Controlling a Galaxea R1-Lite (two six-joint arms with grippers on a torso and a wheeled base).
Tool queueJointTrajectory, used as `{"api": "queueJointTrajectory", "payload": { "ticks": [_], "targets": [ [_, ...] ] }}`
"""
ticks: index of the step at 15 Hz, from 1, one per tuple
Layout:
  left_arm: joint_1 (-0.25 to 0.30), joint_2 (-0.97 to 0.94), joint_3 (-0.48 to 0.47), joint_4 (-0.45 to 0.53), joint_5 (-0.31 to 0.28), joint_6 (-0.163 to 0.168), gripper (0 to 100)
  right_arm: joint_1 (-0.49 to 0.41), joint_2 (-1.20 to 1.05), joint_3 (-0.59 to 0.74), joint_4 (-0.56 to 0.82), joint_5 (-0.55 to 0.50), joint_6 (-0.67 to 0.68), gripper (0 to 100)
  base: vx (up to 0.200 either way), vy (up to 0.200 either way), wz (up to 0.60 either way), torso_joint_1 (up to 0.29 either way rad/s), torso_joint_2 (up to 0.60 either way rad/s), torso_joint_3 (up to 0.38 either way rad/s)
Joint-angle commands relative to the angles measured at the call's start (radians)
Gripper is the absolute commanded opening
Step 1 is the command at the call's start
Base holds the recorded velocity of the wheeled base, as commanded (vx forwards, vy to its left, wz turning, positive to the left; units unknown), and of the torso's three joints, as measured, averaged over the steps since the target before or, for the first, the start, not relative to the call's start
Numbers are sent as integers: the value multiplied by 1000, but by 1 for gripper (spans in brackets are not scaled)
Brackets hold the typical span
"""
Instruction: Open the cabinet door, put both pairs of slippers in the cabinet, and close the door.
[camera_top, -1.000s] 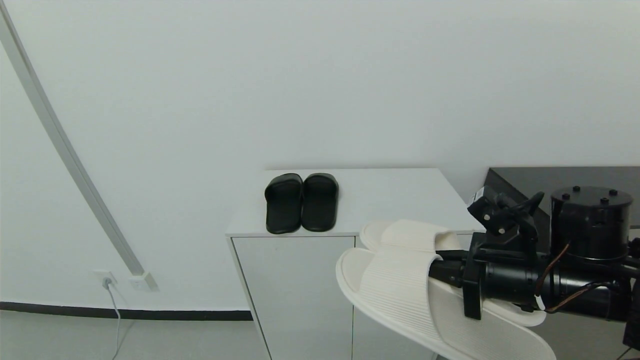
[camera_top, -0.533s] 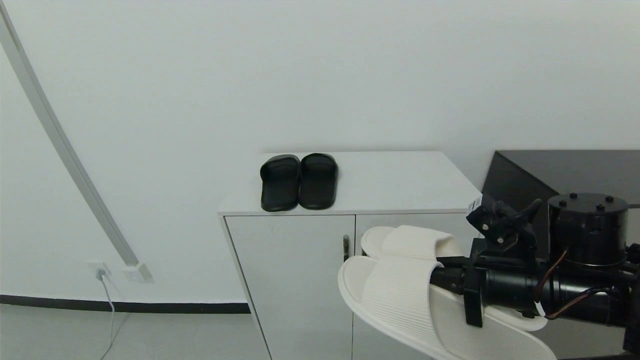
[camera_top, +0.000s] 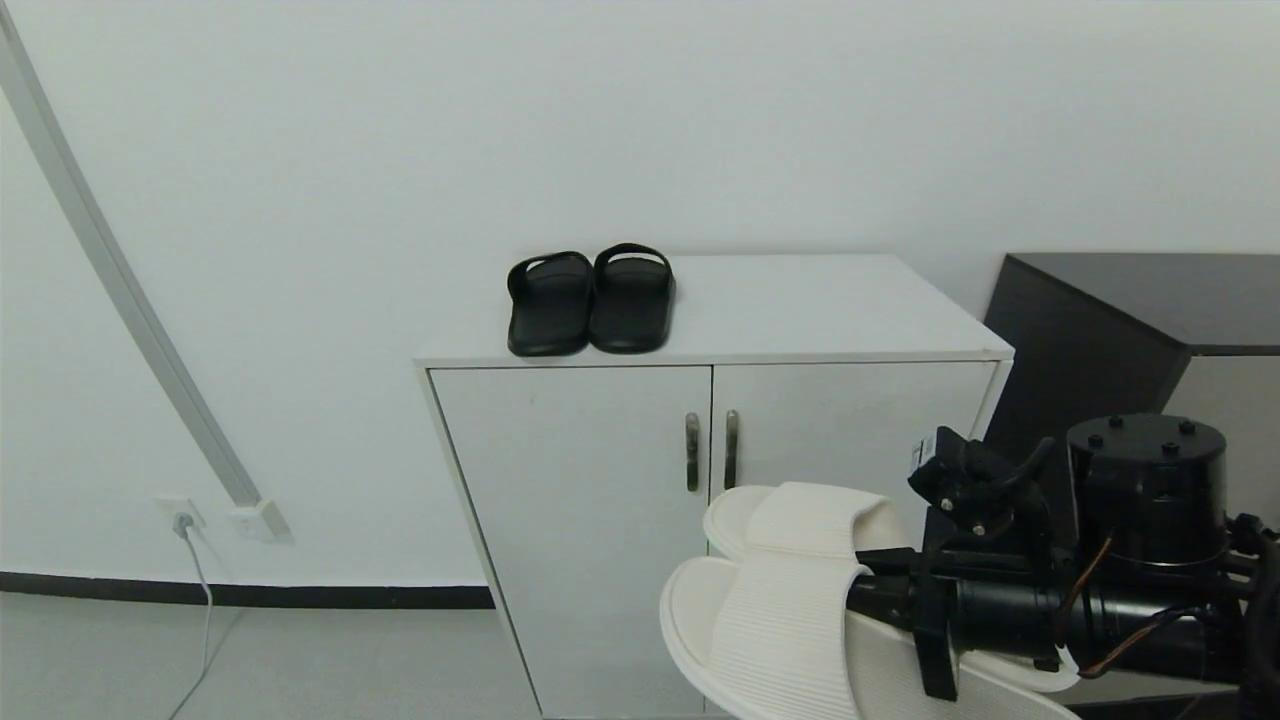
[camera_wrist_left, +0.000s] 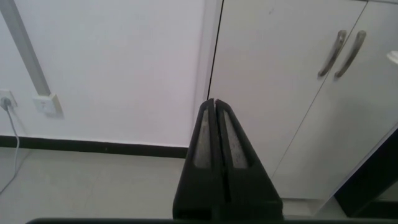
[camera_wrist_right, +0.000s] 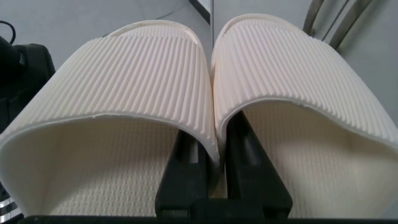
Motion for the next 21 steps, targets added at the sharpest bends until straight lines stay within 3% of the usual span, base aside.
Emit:
{"api": "queueJointTrajectory", "payload": {
  "ticks": [1,10,12,15,21],
  "targets": [
    [0,1,-1,0,0,-1,100,2,6,6,-2,0,-1,0,0,0,0,-168,486,315],
    [0,1,-1,-1,-2,7,100,1,7,26,-28,-1,-1,0,0,0,0,-134,468,332],
    [0,1,-1,0,-19,44,100,1,6,37,-30,-1,-1,0,0,0,0,-83,459,368],
    [0,1,1,0,-25,70,100,1,7,37,-36,-1,-3,0,0,0,0,-32,424,370],
    [-1,17,-1,3,-37,73,100,4,6,49,-37,2,-5,0,0,0,0,0,26,18]
  ]
}}
